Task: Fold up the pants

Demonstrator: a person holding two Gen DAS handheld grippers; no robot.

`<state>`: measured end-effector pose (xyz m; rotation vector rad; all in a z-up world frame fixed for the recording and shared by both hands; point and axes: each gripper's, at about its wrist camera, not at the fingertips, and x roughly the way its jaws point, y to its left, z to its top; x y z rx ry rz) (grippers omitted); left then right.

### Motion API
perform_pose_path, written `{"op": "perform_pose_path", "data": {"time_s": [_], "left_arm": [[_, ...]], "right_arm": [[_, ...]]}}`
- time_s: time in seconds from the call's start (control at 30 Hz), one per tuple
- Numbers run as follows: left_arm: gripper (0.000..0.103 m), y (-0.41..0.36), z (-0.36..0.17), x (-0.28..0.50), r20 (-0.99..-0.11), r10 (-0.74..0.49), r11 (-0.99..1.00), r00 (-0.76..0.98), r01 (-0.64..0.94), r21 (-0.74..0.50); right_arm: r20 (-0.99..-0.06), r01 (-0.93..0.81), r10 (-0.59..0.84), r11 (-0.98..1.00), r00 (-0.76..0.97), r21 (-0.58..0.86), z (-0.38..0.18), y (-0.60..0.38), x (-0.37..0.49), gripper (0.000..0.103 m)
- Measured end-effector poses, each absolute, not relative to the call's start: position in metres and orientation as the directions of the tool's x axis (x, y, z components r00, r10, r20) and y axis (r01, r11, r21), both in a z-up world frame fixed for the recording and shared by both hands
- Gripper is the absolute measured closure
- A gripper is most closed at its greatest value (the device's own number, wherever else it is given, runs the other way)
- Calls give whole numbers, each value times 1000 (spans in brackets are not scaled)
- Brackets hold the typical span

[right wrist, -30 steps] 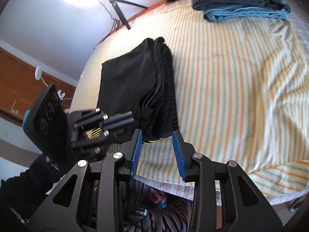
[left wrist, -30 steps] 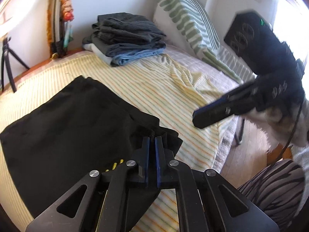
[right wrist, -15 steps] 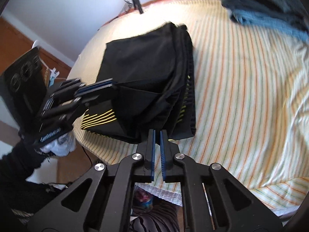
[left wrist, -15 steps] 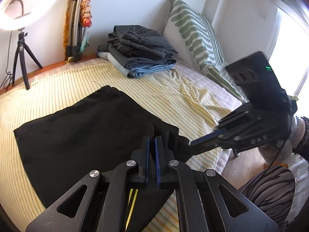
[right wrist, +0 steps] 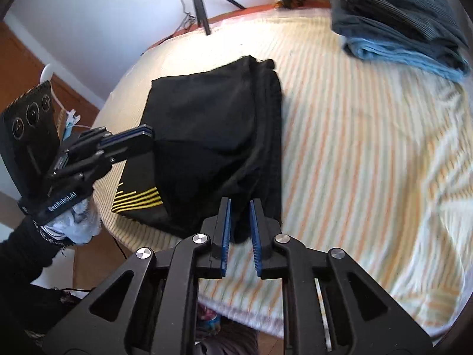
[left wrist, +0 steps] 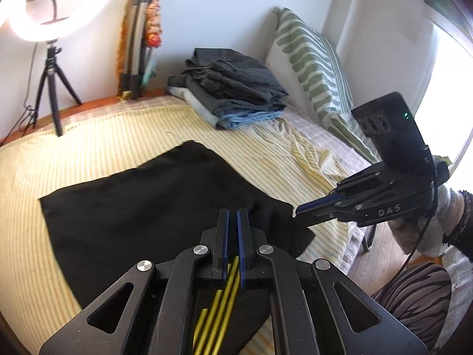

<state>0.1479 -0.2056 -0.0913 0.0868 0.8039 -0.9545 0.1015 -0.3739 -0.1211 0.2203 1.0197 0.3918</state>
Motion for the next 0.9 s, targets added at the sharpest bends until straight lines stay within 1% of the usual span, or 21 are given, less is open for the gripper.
{"op": "perform_pose_path", "data": {"time_s": [0.17, 0.2, 0.27, 0.33, 0.4, 0.43, 0.47, 0.53, 0.57, 0.6, 0.63, 0.67, 0.77, 0.8, 0.83, 0.87, 0.9], "left_arm": [[99, -191, -88, 154, -643, -687, 619, 339, 736, -273], [99, -190, -88, 153, -641, -691, 615, 334, 737, -280], [99, -192, -88, 150, -636, -710, 591, 303, 748, -302], [99, -200, -90, 139, -636, -732, 537, 245, 782, -318], [99, -209, -93, 125, -644, -736, 501, 210, 809, -309], [99, -211, -95, 121, -645, -738, 488, 196, 815, -311], [99, -214, -96, 118, -649, -738, 479, 184, 820, -313], [91, -216, -100, 112, -657, -739, 453, 145, 829, -327], [85, -217, -102, 108, -658, -743, 436, 124, 835, -334], [73, -217, -103, 105, -659, -743, 425, 115, 842, -332], [65, -220, -105, 100, -666, -737, 419, 114, 850, -318], [53, -223, -106, 97, -675, -727, 422, 124, 857, -297], [52, -234, -113, 93, -694, -707, 422, 135, 868, -262], [53, -237, -115, 93, -697, -702, 429, 150, 869, -245], [56, -240, -117, 95, -701, -695, 440, 160, 866, -239], [67, -240, -119, 98, -695, -703, 434, 150, 864, -253], [82, -240, -121, 100, -697, -702, 437, 150, 863, -254]], "right_arm": [[-789, -265, 459, 887, 408, 378, -124, -357, 107, 89], [-796, -269, 451, 890, 404, 368, -123, -355, 105, 87], [-814, -270, 411, 907, 411, 322, -123, -352, 100, 68], [-829, -268, 384, 918, 407, 293, -126, -350, 99, 67], [-831, -269, 384, 917, 401, 294, -130, -349, 100, 67], [-833, -269, 380, 919, 402, 289, -131, -348, 100, 78], [-832, -279, 382, 917, 402, 286, -131, -346, 99, 95], [-825, -292, 387, 913, 412, 283, -128, -346, 97, 95], [-816, -301, 394, 910, 423, 283, -124, -346, 94, 95], [-807, -309, 406, 905, 428, 291, -121, -347, 93, 96], [-801, -313, 415, 902, 433, 298, -119, -347, 92, 96], [-796, -314, 420, 900, 436, 303, -118, -348, 92, 96], [-790, -319, 434, 893, 433, 317, -116, -347, 96, 96], [-791, -324, 435, 892, 430, 314, -116, -346, 97, 96], [-793, -328, 433, 892, 429, 310, -116, -344, 98, 96], [-793, -329, 433, 892, 428, 309, -117, -344, 98, 96], [-792, -329, 436, 891, 427, 313, -116, -344, 98, 96]]}}
